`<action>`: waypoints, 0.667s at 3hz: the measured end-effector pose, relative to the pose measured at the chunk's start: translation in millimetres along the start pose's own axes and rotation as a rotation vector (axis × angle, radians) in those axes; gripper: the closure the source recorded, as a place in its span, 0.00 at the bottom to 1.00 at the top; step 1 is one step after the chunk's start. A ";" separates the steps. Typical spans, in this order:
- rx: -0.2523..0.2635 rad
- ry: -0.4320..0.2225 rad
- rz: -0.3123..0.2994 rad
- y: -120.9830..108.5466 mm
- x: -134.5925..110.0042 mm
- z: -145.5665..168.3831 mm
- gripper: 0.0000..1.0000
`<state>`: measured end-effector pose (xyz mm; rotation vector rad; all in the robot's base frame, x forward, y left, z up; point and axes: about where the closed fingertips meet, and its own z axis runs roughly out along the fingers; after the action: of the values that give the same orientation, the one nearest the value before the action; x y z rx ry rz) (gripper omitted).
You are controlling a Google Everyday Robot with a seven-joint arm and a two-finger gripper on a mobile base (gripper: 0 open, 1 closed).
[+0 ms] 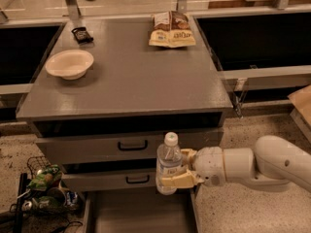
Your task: Place blue plastic bottle into bottom drawer
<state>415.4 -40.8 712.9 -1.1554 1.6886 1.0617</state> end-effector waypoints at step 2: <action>-0.012 -0.022 0.046 6.4 24.6 18.4 1.00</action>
Offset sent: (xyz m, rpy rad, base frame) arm -0.0080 0.0106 -0.0226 0.0270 0.0365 -0.0005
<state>406.0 -28.8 685.4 -1.1140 1.7005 1.1106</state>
